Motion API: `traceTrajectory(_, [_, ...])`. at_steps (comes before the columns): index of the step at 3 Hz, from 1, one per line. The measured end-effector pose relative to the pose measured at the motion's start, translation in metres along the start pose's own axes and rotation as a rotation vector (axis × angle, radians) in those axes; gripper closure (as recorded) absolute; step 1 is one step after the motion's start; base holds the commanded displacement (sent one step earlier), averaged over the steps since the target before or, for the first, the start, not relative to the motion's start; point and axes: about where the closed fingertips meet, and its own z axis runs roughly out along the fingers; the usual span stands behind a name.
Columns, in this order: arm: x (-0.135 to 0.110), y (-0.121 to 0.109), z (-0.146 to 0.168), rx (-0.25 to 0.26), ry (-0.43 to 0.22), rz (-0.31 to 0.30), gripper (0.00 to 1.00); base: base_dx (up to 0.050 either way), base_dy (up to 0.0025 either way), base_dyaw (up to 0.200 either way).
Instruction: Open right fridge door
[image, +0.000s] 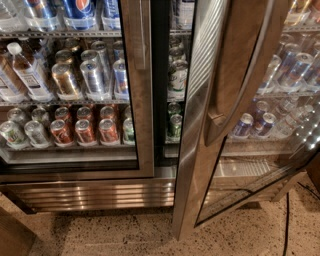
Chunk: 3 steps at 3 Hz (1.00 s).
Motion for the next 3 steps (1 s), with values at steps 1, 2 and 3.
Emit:
traceTrajectory(1, [-0.045, 0.031, -0.031, 0.168, -0.062, -0.128, 0.00, 0.000, 0.00000, 0.000])
traceTrajectory(2, [-0.056, 0.048, -0.041, 0.275, -0.055, -0.175, 0.00, 0.000, 0.00000, 0.000])
traceTrajectory(3, [-0.062, 0.052, -0.039, 0.272, -0.056, -0.189, 0.00, 0.000, 0.00000, 0.000])
